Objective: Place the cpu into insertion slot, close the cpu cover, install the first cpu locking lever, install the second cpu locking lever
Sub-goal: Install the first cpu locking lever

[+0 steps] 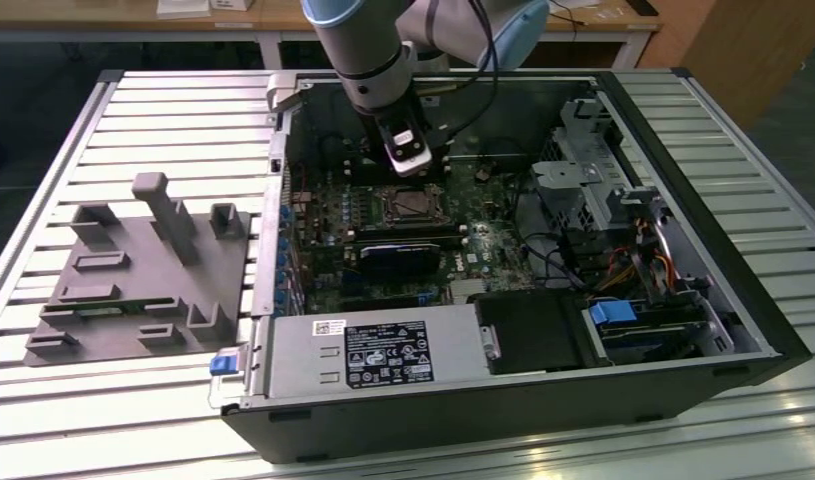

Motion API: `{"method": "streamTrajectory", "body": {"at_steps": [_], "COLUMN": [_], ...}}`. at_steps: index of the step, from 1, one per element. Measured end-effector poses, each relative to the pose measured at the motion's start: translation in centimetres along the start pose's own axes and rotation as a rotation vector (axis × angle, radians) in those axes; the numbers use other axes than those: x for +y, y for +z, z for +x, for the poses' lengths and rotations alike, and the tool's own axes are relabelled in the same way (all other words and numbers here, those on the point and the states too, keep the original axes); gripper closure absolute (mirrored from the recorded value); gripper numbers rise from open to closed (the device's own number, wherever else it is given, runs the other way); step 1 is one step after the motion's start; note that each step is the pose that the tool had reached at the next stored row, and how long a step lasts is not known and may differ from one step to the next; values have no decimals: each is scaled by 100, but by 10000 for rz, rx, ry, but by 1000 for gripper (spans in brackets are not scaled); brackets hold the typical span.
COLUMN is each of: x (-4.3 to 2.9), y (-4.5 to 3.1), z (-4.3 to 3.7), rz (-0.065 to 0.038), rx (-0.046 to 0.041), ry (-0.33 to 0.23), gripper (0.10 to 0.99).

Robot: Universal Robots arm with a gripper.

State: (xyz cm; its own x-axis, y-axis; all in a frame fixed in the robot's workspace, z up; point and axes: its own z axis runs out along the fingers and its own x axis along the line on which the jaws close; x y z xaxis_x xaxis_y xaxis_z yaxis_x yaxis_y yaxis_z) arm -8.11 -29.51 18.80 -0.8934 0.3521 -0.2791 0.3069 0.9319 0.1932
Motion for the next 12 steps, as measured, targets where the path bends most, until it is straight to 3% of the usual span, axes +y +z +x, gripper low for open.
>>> {"method": "streamTrajectory", "body": {"at_steps": [6, 12], "x": [0, 23], "y": [-10, -115], "z": [-3, -34], "rz": [1, -1], "rx": [1, 0], "ry": [-1, -1], "gripper": [984, 984]}}
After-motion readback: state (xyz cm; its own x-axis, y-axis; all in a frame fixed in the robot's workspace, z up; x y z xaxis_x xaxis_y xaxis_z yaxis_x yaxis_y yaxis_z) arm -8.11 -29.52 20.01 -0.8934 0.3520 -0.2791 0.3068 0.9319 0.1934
